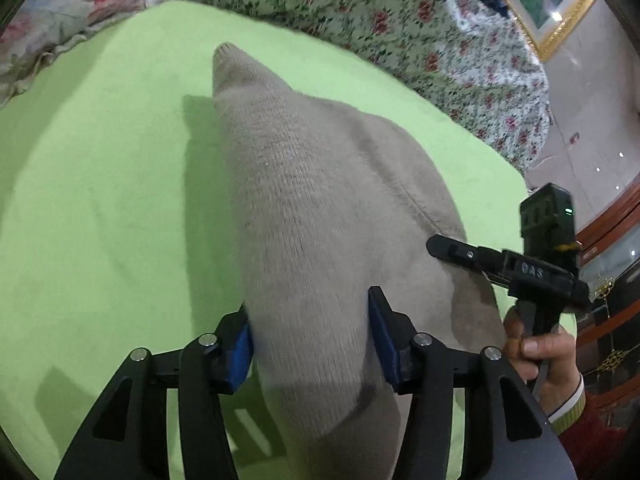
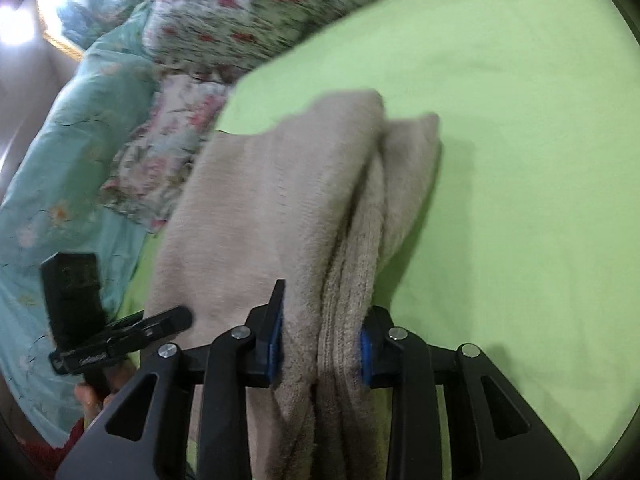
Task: Fold small clothes
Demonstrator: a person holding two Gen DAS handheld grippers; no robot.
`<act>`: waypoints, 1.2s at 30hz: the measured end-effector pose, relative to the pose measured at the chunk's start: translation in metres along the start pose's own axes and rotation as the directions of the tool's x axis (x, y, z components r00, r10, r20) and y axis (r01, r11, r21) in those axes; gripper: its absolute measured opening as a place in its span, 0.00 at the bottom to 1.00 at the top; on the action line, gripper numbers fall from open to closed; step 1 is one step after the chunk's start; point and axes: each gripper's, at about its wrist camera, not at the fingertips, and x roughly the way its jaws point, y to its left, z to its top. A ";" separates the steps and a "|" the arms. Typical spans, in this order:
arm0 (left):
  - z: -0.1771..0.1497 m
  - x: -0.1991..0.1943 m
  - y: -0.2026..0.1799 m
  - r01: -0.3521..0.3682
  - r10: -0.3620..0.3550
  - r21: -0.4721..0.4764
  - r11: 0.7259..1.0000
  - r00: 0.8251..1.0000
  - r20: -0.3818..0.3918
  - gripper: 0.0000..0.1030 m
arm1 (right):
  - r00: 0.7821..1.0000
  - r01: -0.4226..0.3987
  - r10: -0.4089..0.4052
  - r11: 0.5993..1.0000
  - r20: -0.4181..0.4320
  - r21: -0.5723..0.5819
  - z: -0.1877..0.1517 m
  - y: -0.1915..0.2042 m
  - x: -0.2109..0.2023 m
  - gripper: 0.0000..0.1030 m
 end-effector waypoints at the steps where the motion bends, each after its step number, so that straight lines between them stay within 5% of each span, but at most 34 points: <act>1: -0.005 -0.009 -0.001 -0.009 0.009 0.006 1.000 1.000 0.020 0.53 | 1.000 0.006 -0.006 1.000 0.005 0.019 -0.002 -0.002 -0.003 0.42; 4: -0.020 -0.028 -0.004 -0.047 0.046 0.021 0.999 0.997 0.056 0.55 | 0.998 0.049 -0.049 0.999 0.026 0.013 -0.007 0.001 -0.018 0.52; 14: -0.106 -0.078 -0.010 -0.136 0.130 0.039 0.990 0.984 0.119 0.66 | 0.982 0.097 -0.093 0.995 0.162 -0.017 -0.065 0.025 -0.090 0.54; 22: -0.115 -0.054 -0.011 -0.165 0.161 0.027 0.986 0.982 0.101 0.66 | 0.991 0.088 -0.082 0.994 0.106 -0.058 -0.088 0.035 -0.073 0.53; 24: -0.109 -0.047 -0.013 -0.187 0.184 0.019 0.982 0.978 0.102 0.66 | 0.992 0.087 -0.083 0.995 0.094 -0.041 -0.088 0.030 -0.063 0.45; 28: -0.103 -0.036 -0.012 -0.194 0.196 -0.030 0.981 0.976 0.094 0.65 | 0.997 0.050 -0.050 0.999 0.059 0.009 -0.087 0.020 -0.050 0.11; 34: -0.097 -0.028 -0.025 -0.258 0.258 -0.015 0.966 0.959 0.119 0.65 | 0.991 -0.035 0.040 0.999 0.128 -0.037 -0.071 0.045 -0.074 0.08; 36: -0.093 -0.027 -0.019 -0.328 0.332 -0.050 0.943 0.936 0.115 0.55 | 0.985 -0.045 0.055 0.997 0.165 -0.067 -0.063 0.056 -0.088 0.07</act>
